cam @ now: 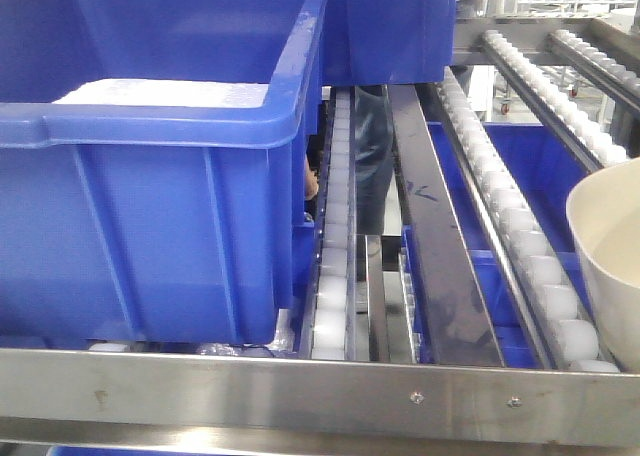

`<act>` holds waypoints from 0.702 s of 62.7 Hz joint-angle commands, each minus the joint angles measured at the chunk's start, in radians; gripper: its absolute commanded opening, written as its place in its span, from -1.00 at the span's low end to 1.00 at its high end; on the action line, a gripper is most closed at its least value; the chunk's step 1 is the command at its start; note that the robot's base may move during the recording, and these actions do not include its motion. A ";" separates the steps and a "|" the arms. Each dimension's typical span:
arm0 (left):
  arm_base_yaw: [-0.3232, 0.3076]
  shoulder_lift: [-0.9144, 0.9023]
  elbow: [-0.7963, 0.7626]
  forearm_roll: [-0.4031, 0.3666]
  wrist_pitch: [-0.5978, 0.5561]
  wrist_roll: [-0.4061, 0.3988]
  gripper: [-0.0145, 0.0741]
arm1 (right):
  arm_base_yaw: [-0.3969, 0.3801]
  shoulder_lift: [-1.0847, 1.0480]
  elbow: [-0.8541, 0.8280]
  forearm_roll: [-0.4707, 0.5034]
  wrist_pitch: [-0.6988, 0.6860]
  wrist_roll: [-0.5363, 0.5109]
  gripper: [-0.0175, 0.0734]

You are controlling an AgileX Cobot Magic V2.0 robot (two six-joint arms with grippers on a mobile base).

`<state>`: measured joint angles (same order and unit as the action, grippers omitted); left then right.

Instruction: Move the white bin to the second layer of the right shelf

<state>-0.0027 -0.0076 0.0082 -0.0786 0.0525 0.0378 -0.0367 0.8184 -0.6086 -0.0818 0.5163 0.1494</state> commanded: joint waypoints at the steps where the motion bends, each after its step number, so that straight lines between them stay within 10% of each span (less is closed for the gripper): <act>1: 0.001 -0.016 0.027 -0.007 -0.081 -0.004 -0.48 | 0.012 -0.062 -0.020 0.000 -0.049 -0.018 -0.51; 44: 0.001 -0.016 0.027 -0.007 -0.081 -0.004 -0.48 | 0.196 -0.474 0.212 -0.001 -0.125 -0.087 -0.50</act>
<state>-0.0027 -0.0076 0.0082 -0.0786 0.0525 0.0378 0.1568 0.3390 -0.3688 -0.0801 0.4695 0.0736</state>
